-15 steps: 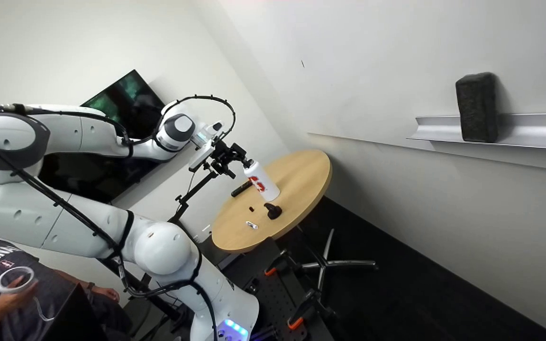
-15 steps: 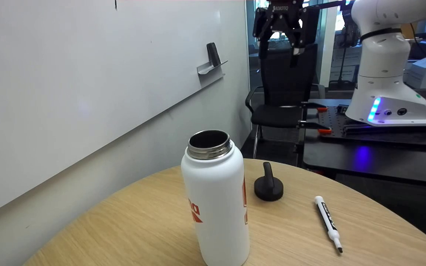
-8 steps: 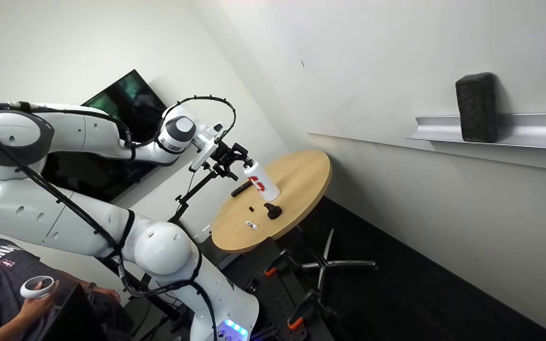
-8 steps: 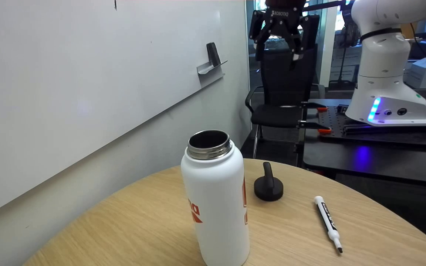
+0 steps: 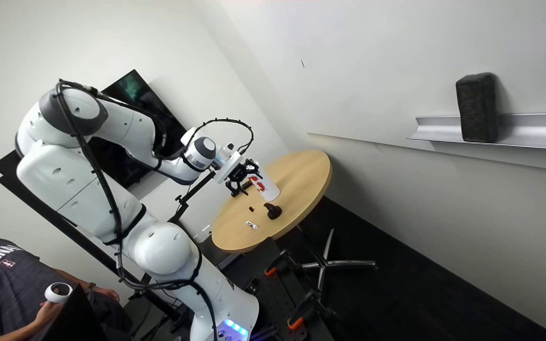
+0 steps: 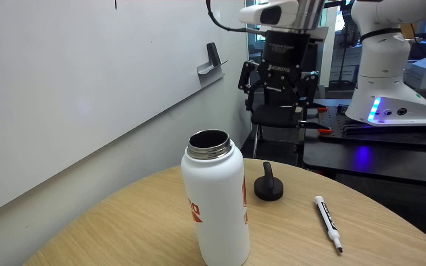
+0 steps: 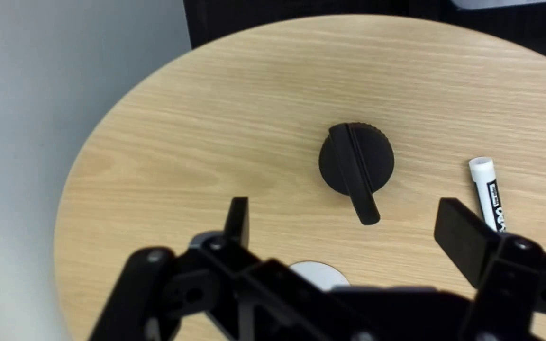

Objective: Move the bottle top up on the table

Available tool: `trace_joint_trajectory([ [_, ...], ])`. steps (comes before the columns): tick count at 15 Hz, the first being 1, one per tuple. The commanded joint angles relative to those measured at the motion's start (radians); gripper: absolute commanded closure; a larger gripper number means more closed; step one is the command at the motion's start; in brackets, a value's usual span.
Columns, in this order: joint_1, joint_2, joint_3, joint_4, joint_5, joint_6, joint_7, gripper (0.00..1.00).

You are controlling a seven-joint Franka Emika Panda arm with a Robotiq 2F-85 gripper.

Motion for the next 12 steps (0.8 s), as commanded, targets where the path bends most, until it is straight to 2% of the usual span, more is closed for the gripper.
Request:
trace_joint_trajectory([
  [1,-0.005,0.152,-0.012,0.037,-0.038,0.144,-0.152,0.0],
  [3,-0.007,0.232,0.008,0.06,0.018,0.184,-0.276,0.0],
  [4,-0.008,0.259,0.03,0.079,0.087,0.131,-0.356,0.0],
  [5,-0.012,0.195,0.015,0.031,0.014,0.156,-0.237,0.0],
  [7,-0.018,0.252,0.033,0.055,0.052,0.155,-0.308,0.0],
  [12,-0.028,0.286,0.027,0.079,0.045,0.145,-0.326,0.0],
])
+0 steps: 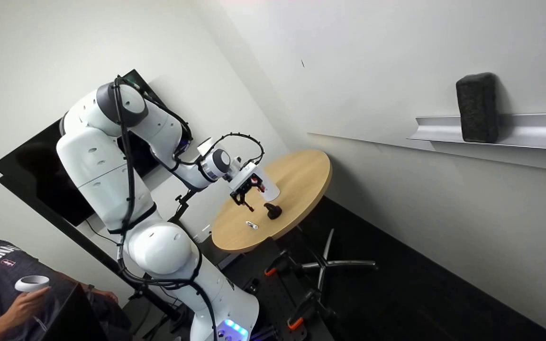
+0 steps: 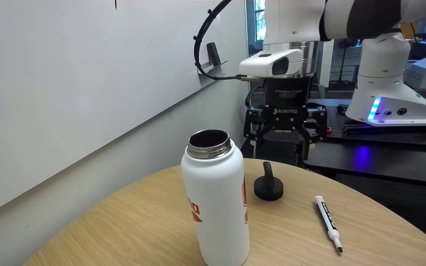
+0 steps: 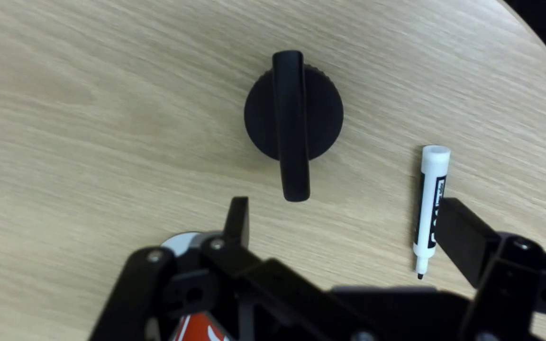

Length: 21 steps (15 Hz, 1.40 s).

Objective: Move the bottle top up on the table

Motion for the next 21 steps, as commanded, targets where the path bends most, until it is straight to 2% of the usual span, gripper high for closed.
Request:
trace_joint_trajectory([
  [1,-0.034,0.021,0.003,0.008,-0.023,-0.007,-0.006,0.0],
  [7,-0.085,0.094,0.006,0.029,-0.022,-0.009,-0.048,0.0],
  [11,-0.09,0.146,-0.005,0.048,-0.051,0.004,-0.06,0.0],
  [12,-0.087,0.155,-0.009,0.052,-0.068,0.01,-0.057,0.25],
  [13,-0.086,0.166,-0.01,0.061,-0.079,0.005,-0.057,0.26],
  [14,-0.087,0.176,-0.009,0.067,-0.087,0.006,-0.058,0.32],
  [21,-0.09,0.213,-0.006,0.095,-0.108,0.003,-0.055,0.88],
])
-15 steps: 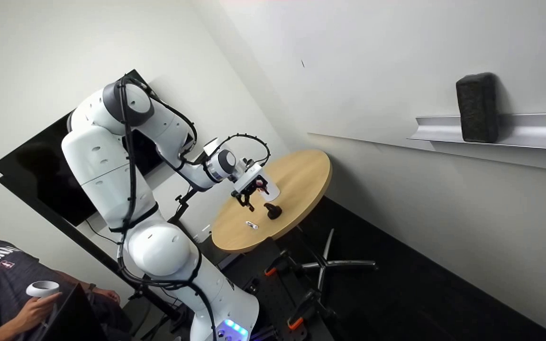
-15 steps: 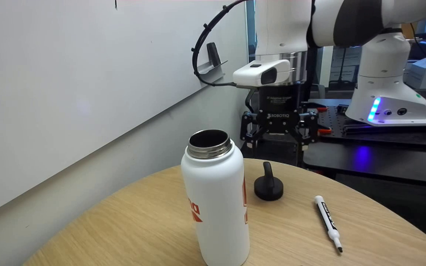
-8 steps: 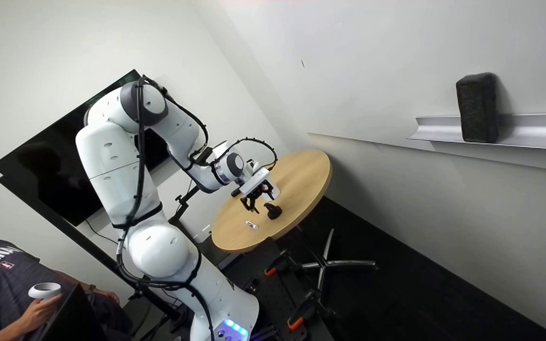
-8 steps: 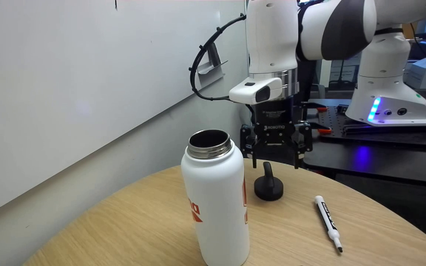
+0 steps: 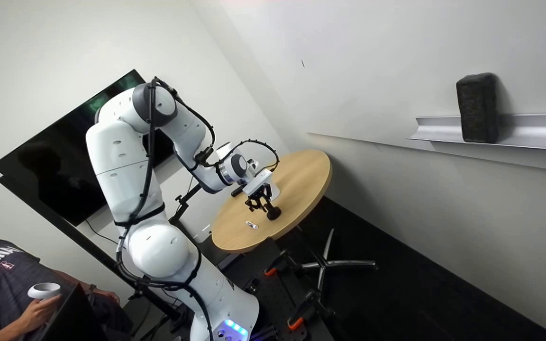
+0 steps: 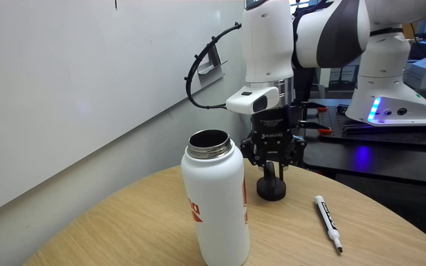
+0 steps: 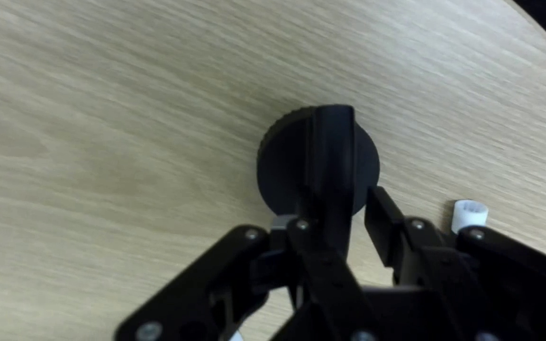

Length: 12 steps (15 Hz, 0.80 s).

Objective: Move the bottle top up on the table

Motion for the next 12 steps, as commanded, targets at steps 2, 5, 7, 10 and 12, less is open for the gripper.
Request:
trace_joint_trajectory([
  [2,-0.01,0.004,0.006,0.014,-0.013,-0.014,-0.004,1.0],
  [5,-0.009,-0.045,0.016,0.013,-0.004,-0.054,0.006,0.95],
  [7,-0.025,-0.072,0.02,0.034,0.011,-0.095,-0.004,0.95],
  [10,-0.033,-0.096,0.001,0.103,0.018,-0.168,-0.004,0.95],
  [12,-0.031,-0.092,-0.035,0.163,-0.011,-0.203,0.004,0.95],
])
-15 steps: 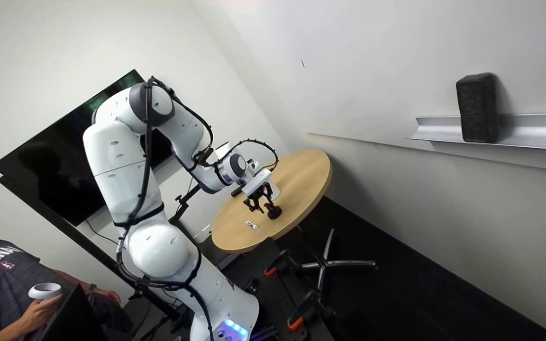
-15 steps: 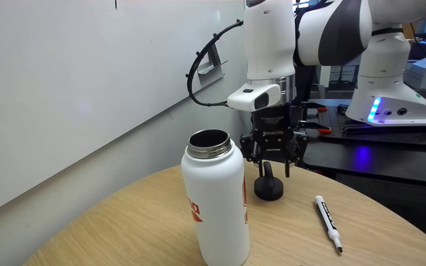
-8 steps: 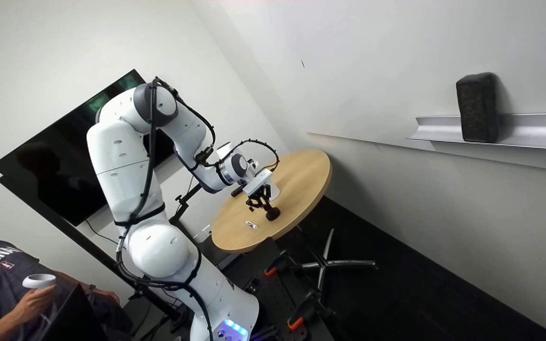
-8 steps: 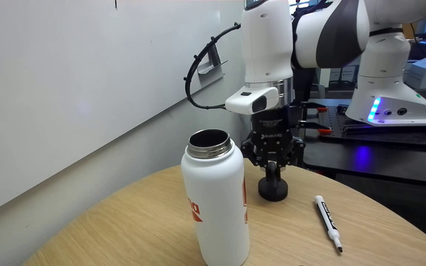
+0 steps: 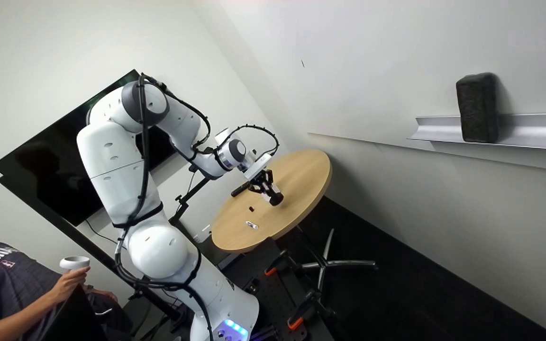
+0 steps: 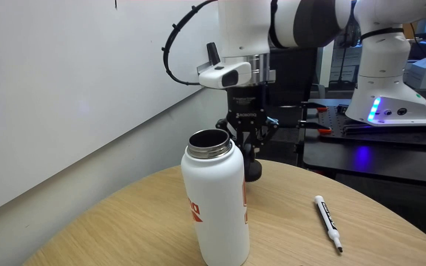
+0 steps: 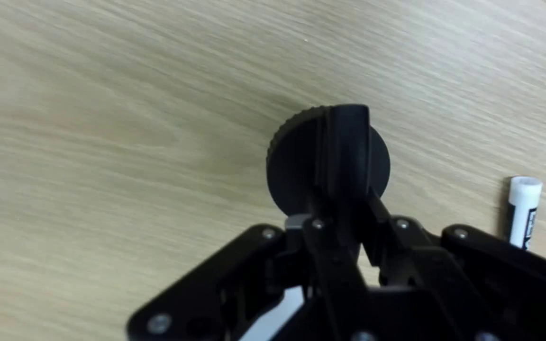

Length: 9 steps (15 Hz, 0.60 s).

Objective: Move the bottle top up on the table

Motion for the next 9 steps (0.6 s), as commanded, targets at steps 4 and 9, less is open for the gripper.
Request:
trace_joint_trajectory([
  [4,-0.016,0.032,-0.081,0.175,-0.023,-0.064,-0.016,0.95],
  [9,-0.018,0.142,-0.118,0.297,-0.017,-0.073,-0.015,0.95],
])
